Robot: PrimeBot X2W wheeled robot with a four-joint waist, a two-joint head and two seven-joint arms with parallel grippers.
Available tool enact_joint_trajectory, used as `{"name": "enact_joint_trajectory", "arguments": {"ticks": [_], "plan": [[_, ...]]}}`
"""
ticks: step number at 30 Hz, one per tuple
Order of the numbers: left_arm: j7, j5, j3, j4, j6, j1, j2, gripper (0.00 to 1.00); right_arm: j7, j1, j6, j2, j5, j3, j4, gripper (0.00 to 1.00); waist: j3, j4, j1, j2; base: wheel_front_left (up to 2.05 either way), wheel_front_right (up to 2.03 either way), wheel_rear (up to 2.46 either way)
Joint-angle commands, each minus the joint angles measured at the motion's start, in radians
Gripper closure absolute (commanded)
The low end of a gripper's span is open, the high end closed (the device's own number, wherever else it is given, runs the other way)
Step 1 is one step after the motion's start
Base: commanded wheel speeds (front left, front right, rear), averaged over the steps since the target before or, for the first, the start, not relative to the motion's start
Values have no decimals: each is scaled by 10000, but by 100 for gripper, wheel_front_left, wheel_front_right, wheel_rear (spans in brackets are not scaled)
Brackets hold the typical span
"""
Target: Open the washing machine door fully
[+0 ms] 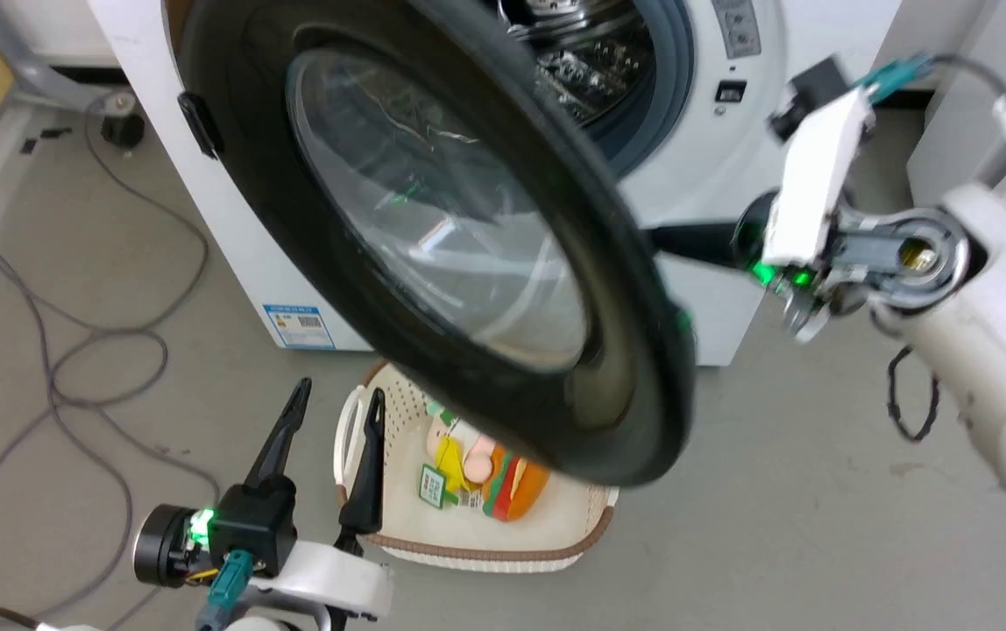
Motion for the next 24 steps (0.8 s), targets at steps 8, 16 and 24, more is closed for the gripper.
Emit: {"name": "enact_joint_trajectory", "arguments": {"ticks": [8,16,24], "plan": [[-55,117,-16,166,-39,433,64,0,-185,1021,10,-77,470,644,-1759,100,-400,49,1,0,0,0,0],[-55,132,-21,244,-40,482,62,0,-646,1380,10,-199,798,1228,-2884,100,-426,82,1,0,0,0,0],[-55,112,-14,228,9,420,35,0,-2162,1970,10,-515,1239,1155,-3953,100,-253,37,1,0,0,0,0]]}}
